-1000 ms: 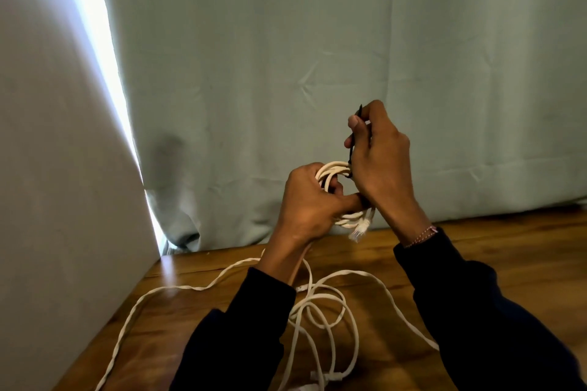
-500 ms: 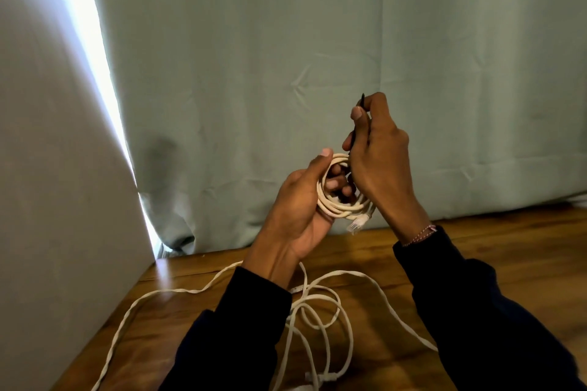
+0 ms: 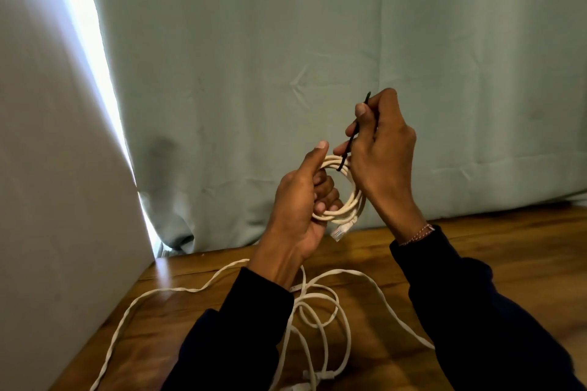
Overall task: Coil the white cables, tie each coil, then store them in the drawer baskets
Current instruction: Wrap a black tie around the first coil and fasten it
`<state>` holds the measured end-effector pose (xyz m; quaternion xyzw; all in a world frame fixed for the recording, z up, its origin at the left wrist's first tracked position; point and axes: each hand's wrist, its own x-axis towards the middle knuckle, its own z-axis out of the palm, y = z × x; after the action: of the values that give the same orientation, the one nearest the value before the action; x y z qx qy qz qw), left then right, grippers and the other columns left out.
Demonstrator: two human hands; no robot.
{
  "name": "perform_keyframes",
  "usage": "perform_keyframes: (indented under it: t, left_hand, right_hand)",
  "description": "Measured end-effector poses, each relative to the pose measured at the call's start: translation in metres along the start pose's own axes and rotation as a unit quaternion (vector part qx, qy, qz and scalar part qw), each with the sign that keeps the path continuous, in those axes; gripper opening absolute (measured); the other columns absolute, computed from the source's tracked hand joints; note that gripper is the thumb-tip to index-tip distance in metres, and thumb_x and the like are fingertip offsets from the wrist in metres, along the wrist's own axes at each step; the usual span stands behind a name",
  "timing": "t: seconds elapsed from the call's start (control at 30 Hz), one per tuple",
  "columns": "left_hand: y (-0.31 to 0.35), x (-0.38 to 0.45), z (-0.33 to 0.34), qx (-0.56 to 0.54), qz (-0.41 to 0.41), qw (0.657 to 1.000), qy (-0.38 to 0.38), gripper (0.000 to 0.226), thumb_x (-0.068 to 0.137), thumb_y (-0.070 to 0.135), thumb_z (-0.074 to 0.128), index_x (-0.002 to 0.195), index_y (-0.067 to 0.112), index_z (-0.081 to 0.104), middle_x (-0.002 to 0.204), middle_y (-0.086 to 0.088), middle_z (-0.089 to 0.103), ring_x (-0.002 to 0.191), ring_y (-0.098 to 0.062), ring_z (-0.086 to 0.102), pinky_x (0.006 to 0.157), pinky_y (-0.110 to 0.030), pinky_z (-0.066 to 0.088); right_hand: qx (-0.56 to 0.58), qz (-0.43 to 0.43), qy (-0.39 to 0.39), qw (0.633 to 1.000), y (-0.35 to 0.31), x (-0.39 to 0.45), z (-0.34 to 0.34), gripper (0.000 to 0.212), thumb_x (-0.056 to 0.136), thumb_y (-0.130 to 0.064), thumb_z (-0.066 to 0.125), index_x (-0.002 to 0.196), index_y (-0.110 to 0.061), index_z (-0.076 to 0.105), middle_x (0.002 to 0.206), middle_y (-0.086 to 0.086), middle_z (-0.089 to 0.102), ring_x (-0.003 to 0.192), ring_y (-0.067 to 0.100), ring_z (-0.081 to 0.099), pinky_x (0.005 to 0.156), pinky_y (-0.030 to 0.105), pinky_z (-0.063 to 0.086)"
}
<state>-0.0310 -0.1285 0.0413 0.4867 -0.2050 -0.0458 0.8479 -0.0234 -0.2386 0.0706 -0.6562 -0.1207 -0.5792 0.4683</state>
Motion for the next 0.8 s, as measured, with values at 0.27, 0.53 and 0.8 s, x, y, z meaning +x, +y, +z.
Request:
perform_keyframes:
  t: [0.27, 0.53, 0.8]
  left_hand:
    - [-0.004, -0.002, 0.005, -0.042, -0.03, 0.998, -0.019, 0.031, 0.096, 0.029, 0.059, 0.073, 0.009, 0.066, 0.041, 0.0, 0.036, 0.037, -0.011, 0.04, 0.055, -0.027, 0.042]
    - [-0.006, 0.002, 0.001, -0.036, 0.01, 0.999, 0.029, 0.033, 0.101, 0.031, 0.054, 0.077, 0.009, 0.054, 0.055, -0.001, 0.048, 0.043, -0.008, 0.041, 0.045, -0.022, 0.044]
    - [-0.007, 0.0, 0.0, 0.01, 0.061, 0.997, 0.044, 0.048, 0.097, 0.047, 0.052, 0.069, 0.009, 0.058, 0.046, 0.001, 0.035, 0.035, -0.005, 0.031, 0.039, -0.018, 0.033]
  right_hand:
    - [0.012, 0.044, 0.029, 0.999, 0.004, -0.001, 0.004, 0.018, 0.105, -0.026, 0.049, 0.096, -0.011, 0.052, 0.07, 0.001, 0.064, 0.054, 0.01, 0.065, 0.051, 0.034, 0.057]
    - [-0.003, 0.088, -0.095, 0.992, 0.0, 0.002, -0.002, 0.018, 0.106, -0.032, 0.046, 0.107, -0.016, 0.054, 0.075, -0.002, 0.07, 0.063, 0.006, 0.069, 0.056, 0.017, 0.055]
    - [0.115, 0.235, -0.168, 0.95, -0.007, 0.002, -0.004, 0.018, 0.099, -0.028, 0.061, 0.106, -0.012, 0.063, 0.082, 0.003, 0.075, 0.075, 0.013, 0.074, 0.065, 0.027, 0.062]
